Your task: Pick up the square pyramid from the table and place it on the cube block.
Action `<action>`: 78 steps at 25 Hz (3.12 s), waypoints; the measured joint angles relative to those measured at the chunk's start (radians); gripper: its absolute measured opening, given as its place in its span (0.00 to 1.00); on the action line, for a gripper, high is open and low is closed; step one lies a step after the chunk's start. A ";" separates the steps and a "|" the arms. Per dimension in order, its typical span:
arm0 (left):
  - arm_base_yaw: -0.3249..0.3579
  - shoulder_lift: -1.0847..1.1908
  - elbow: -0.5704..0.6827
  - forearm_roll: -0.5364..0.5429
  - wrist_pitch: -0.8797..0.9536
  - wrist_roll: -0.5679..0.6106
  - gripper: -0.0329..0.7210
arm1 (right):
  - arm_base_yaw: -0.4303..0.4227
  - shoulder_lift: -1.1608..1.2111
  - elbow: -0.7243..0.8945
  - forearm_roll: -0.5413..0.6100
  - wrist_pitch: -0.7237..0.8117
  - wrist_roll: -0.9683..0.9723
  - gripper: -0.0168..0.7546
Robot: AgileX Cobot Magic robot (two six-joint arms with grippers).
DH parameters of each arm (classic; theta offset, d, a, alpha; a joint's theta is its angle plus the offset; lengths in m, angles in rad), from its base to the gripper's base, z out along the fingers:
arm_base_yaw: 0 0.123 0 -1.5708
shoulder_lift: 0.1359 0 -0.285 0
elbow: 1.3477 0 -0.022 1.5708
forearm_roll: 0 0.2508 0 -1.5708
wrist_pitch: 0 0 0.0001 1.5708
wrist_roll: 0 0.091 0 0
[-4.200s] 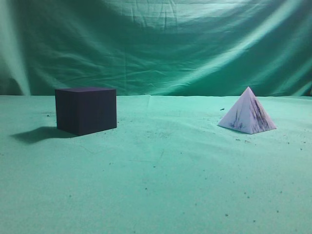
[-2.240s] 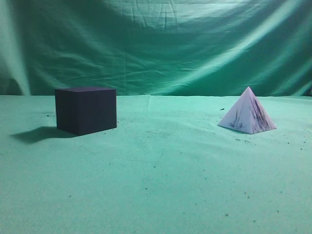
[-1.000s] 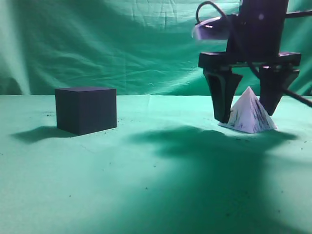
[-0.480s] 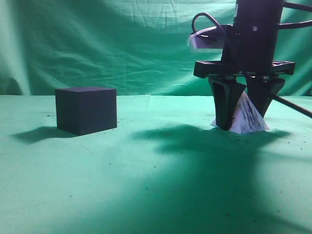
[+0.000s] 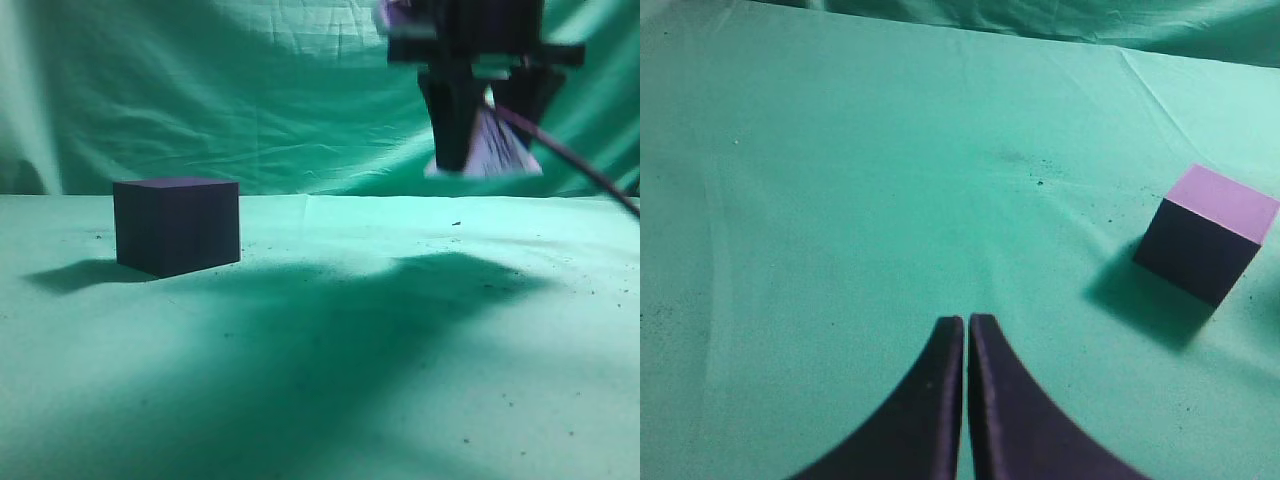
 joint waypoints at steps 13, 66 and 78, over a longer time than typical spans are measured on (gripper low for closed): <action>0.000 0.000 0.000 0.000 0.000 0.000 0.04 | 0.275 0.008 -0.378 0.027 0.111 -0.024 0.53; 0.000 0.000 0.000 0.000 0.000 0.000 0.04 | 0.393 -0.094 -0.575 0.054 0.134 0.025 0.13; 0.000 0.000 0.000 0.000 0.000 0.000 0.04 | 0.393 -0.753 0.077 0.054 -0.107 0.065 0.10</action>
